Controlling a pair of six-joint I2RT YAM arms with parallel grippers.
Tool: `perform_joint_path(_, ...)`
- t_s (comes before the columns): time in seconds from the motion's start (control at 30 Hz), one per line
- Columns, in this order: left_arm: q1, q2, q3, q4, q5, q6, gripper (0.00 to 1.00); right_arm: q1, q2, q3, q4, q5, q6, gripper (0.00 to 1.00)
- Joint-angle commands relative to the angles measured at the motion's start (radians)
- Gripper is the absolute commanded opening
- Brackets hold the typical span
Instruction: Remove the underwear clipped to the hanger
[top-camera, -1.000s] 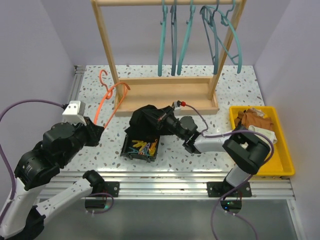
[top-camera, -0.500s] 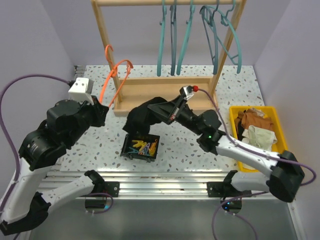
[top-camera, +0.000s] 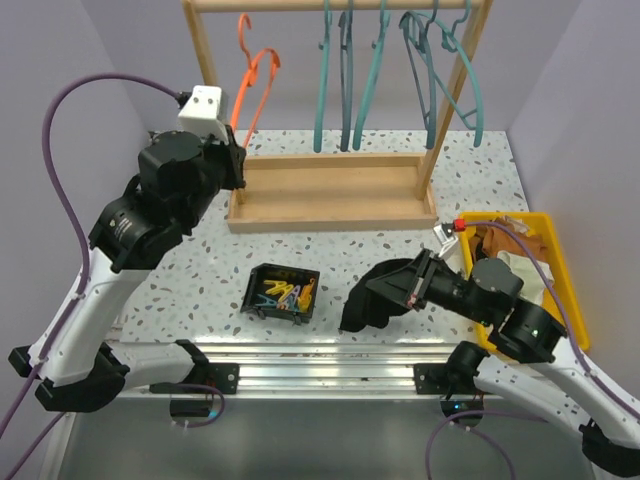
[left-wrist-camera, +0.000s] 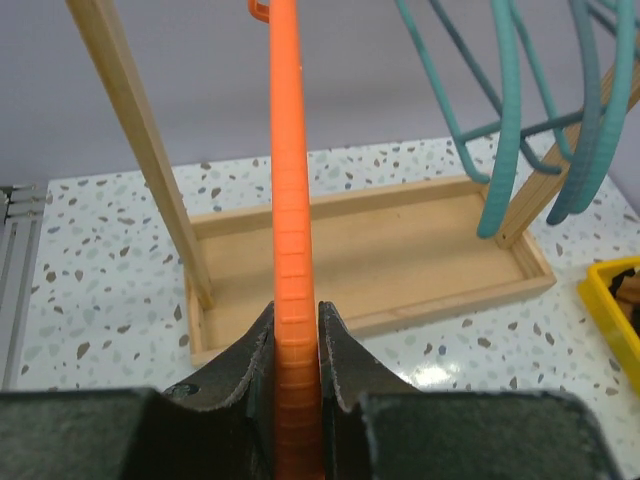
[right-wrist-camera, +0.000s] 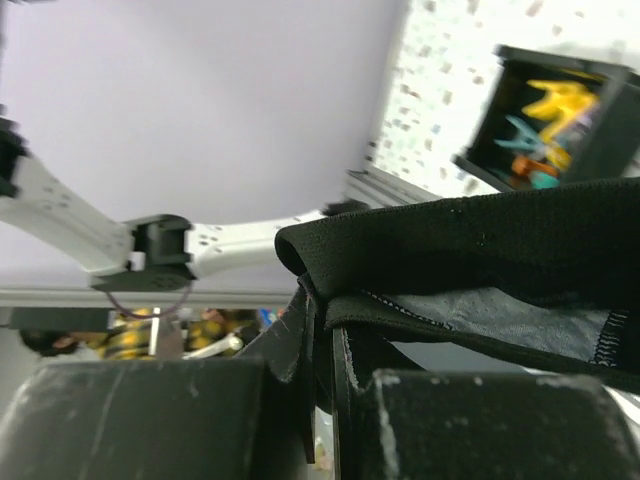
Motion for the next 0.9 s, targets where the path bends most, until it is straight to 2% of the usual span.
perform_joint_path(0.0,0.0,-0.015,0.052,0.213,-0.052,0.082,0.0,-0.005,-0.067,0.003,-0.27,0.053,-0.059,0.0)
perform_joint_path(0.2,0.008,0.056,0.087,0.266,-0.078,0.136,0.0,-0.005,-0.12,0.02,-0.359,0.084,-0.07,0.0)
perform_joint_path(0.5,0.17,0.169,0.131,0.313,0.095,0.087,0.0,-0.005,-0.15,0.064,-0.431,0.116,-0.083,0.0)
perform_joint_path(0.73,0.186,0.238,0.151,0.328,0.155,0.063,0.0,-0.005,-0.195,0.106,-0.512,0.171,-0.076,0.0)
perform_joint_path(0.87,0.187,0.241,0.153,0.331,0.195,0.038,0.0,-0.007,-0.161,0.187,-0.671,0.272,-0.083,0.0)
